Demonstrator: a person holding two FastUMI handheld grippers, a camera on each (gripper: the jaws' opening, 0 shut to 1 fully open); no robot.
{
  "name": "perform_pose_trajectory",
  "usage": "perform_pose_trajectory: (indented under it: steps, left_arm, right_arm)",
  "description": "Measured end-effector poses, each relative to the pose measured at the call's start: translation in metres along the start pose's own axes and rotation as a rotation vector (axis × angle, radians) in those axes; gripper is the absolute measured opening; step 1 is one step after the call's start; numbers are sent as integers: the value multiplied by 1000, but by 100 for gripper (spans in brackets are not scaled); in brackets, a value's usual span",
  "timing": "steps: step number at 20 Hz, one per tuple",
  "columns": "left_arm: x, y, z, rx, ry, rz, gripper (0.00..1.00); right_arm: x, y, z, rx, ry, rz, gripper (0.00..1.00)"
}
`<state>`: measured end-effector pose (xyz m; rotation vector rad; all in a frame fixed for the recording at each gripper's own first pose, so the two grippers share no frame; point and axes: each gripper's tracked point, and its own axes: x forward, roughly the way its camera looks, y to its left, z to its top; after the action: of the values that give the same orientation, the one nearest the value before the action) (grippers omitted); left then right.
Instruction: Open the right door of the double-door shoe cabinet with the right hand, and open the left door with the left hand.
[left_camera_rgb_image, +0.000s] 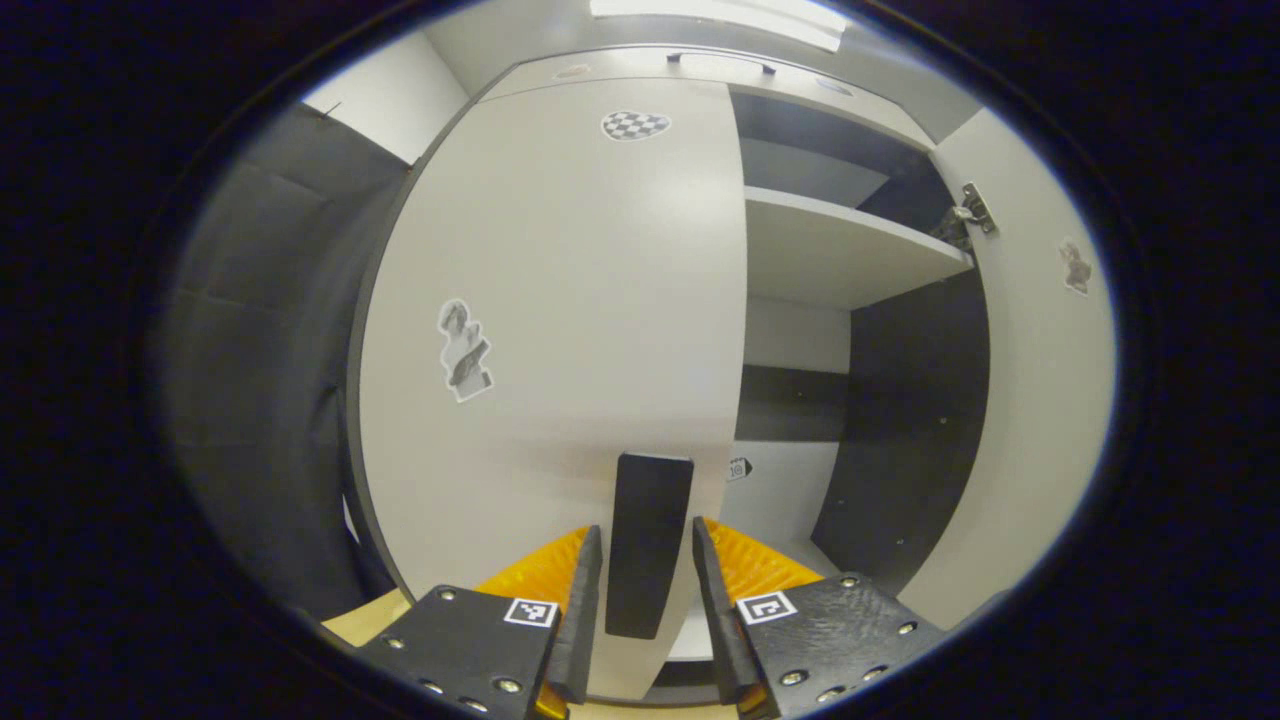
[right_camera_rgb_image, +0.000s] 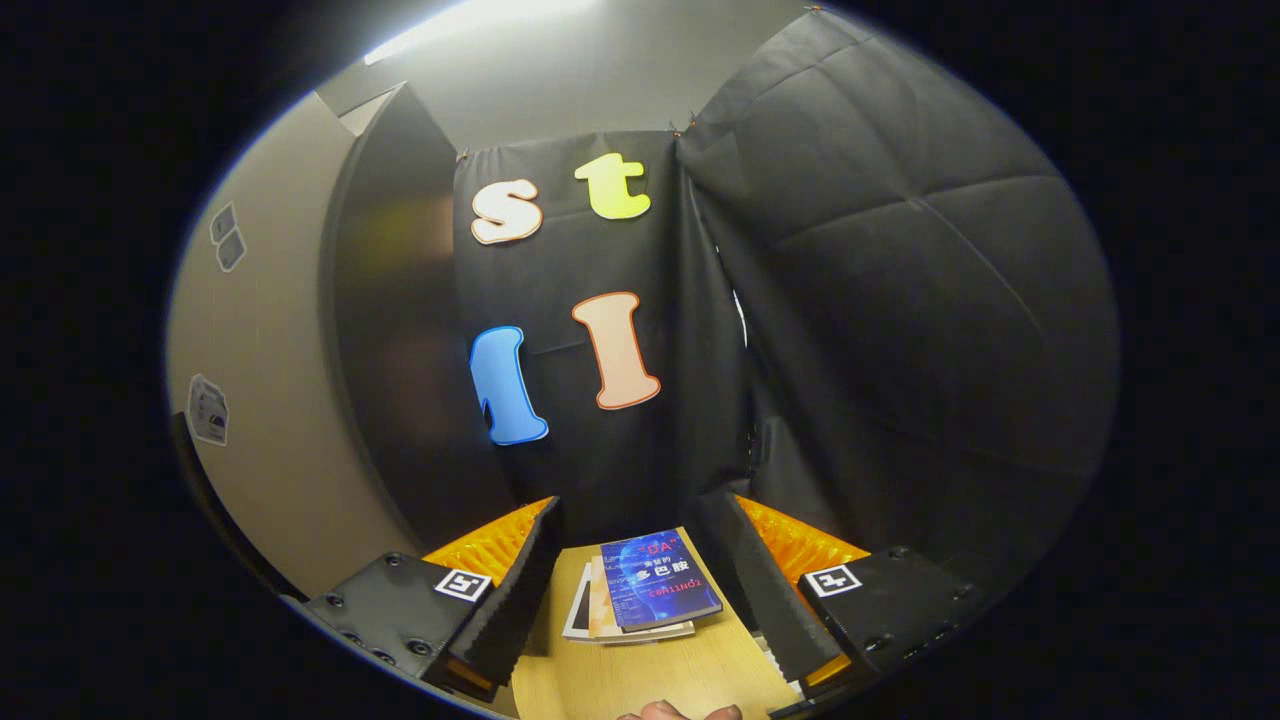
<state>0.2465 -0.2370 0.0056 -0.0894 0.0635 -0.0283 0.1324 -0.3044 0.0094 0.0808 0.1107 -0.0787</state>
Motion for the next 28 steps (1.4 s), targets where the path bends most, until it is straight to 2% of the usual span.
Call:
perform_pose_trajectory:
  steps: [2, 4, 5, 8, 9, 10, 11, 15, 16, 17, 18, 20, 21, 22, 23, 24, 25, 26, 28]
  left_arm:
    - [-3, 5, 8, -9, -28, 28, 46]
    - [2, 5, 5, -24, -29, 30, 37]
    - [1, 5, 5, -13, -30, 32, 33]
    - [-1, 4, 4, 48, -25, 40, 26]
    - [0, 3, 4, 58, -26, 39, 14]
    - [1, 3, 4, 47, -32, 37, 14]
    - [1, 4, 4, 53, -37, 29, 7]
    - [0, 4, 2, 70, -18, 10, 7]
    - [-1, 4, 1, 71, -14, 9, 7]
    - [-1, 5, -1, 63, -1, 9, 6]
    - [-1, 5, 1, 49, -6, 9, 7]
    - [-3, 6, 0, 45, -10, 7, 7]
    - [-4, 6, 1, 48, -15, 2, 6]
    - [-4, 6, 0, 40, -13, -6, 7]
    - [-6, 6, 0, 22, -14, -17, 7]
    - [-7, 7, -1, 8, -11, -23, 7]
    - [-8, 8, -1, 6, -11, -26, 7]
    - [-9, 8, -1, 13, -9, -29, 7]
    - [-11, 9, -1, 25, -4, -45, 7]
  right_arm:
    - [12, -2, -2, 9, 0, 19, 92]
    - [18, 1, -4, 37, 1, 46, 92]
    - [20, 3, -2, 49, -4, 62, 98]
    - [24, 0, -9, 51, 4, 70, 98]
    - [25, -1, -10, 52, 12, 71, 98]
    - [25, -1, -13, 54, 22, 78, 98]
    - [25, 2, -16, 52, 32, 91, 98]
    - [20, 0, -19, 27, 39, 86, 98]
    - [20, 2, -20, 31, 46, 92, 92]
    - [19, 5, -22, 36, 51, 95, 92]
    - [18, 6, -22, 41, 55, 94, 98]
    - [10, 11, -20, 46, 63, 98, 98]
    - [5, 14, -18, 43, 58, 99, 92]
    - [1, 15, -14, 33, 48, 93, 92]
    - [-6, 14, -11, 21, 36, 80, 98]
    - [-10, 15, -7, 13, 26, 64, 98]
    - [-16, 18, -6, 14, 17, 55, 92]
    - [-24, 23, -5, 20, 12, 50, 98]
    - [-40, 31, -1, 26, 1, 42, 98]
